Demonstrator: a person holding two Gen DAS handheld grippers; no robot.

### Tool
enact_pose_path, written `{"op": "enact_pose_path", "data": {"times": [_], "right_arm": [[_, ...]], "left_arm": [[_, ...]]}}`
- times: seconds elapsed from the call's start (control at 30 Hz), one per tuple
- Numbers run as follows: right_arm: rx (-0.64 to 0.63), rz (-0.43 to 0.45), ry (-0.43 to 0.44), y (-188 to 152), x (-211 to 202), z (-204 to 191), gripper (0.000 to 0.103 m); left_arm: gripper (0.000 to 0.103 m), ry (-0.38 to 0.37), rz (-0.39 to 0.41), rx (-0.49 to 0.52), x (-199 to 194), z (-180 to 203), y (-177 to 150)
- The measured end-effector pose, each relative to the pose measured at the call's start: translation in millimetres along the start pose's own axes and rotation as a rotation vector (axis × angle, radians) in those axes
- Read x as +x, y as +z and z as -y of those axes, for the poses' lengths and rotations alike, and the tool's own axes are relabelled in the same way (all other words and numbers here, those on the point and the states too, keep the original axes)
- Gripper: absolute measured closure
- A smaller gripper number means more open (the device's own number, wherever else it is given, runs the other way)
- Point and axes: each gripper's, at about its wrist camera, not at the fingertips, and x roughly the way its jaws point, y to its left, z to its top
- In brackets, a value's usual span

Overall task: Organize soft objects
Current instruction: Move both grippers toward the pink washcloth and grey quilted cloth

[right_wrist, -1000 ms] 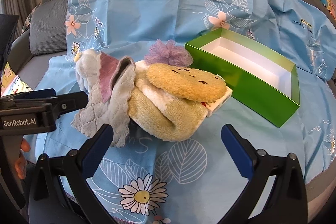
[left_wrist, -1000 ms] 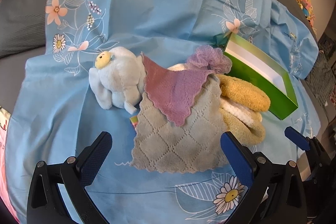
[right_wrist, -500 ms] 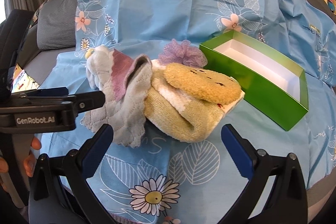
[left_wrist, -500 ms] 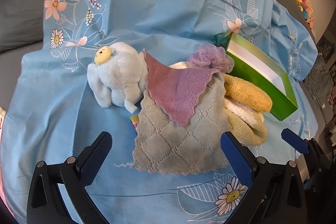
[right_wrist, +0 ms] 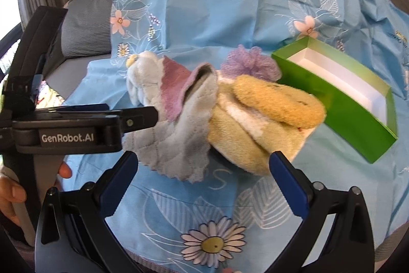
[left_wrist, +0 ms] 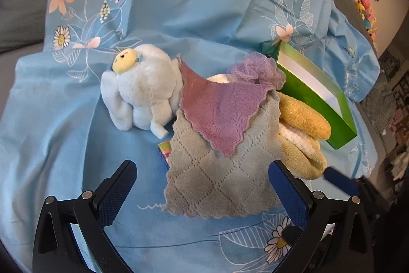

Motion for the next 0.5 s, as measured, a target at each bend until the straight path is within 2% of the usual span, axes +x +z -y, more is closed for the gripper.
{"op": "enact_pose_path", "data": {"times": [0.13,0.27,0.33,0.47,0.5], "right_arm": [[0.015,-0.019,0.081,-5,10,-7,0.001],[0.031,-0.048,0.101,-8,26,-8,0.003],[0.043,-0.067,0.107,-9,35,-9,0.007],[0.041,-0.071,0.103,-8,47,-10,0.015],[0.043,-0.077,0.107,-8,50,-10,0.02]], "left_arm": [[0.0,-0.057,0.028,-0.02,3,-16,-1],[0.0,-0.09,0.029,-0.023,10,-25,0],[0.008,-0.096,0.017,-0.016,15,-27,0],[0.016,-0.114,-0.029,-0.027,27,-30,-1],[0.019,-0.112,-0.034,-0.025,29,-30,-1]]}}
